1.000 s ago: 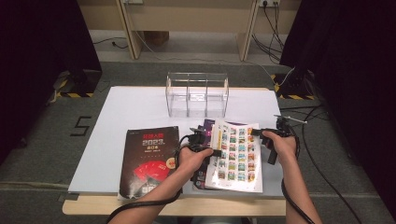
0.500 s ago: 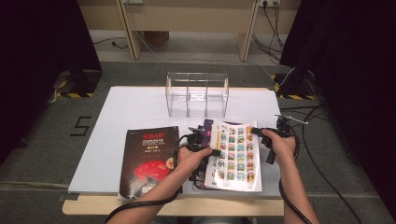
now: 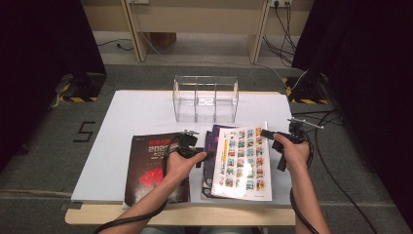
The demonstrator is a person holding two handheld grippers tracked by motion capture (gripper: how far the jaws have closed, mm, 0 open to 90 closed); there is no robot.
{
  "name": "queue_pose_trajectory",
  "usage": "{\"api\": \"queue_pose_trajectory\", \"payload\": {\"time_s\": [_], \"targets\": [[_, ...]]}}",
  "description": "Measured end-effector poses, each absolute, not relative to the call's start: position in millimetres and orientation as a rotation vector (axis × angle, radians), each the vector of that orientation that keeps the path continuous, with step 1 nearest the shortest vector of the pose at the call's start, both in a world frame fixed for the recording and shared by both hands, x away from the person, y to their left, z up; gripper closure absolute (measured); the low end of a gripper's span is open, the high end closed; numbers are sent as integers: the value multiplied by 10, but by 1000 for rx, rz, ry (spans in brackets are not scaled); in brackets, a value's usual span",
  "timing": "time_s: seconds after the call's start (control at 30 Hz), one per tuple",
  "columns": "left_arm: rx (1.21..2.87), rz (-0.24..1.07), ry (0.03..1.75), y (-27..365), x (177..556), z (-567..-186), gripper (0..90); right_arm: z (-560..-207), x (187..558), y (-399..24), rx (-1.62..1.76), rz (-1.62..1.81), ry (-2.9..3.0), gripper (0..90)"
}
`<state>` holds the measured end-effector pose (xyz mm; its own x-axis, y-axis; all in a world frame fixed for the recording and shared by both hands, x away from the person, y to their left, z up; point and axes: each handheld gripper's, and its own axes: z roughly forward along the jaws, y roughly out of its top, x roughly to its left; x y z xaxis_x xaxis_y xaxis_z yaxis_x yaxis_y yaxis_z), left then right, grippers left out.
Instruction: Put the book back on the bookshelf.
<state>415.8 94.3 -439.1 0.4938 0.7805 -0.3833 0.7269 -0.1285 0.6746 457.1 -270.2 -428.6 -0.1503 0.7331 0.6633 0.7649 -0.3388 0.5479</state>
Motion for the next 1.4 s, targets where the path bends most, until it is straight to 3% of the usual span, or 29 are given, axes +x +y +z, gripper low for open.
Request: {"api": "queue_pose_trajectory", "payload": {"time_s": [0.3, 0.7, 1.4], "targets": [[1841, 200, 1252, 1508, 3970, -4340, 368, -4051, 4436, -2599, -1979, -1649, -1851, 733], [1757, 330, 1302, 2218, 3644, -4388, 376, -3633, 4284, -2385, -1943, -1814, -1951, 735], [1655, 408, 1384, 2644, 3391, -4594, 387, -3154, 4149, -2083, -1900, -2030, -2124, 736]]}}
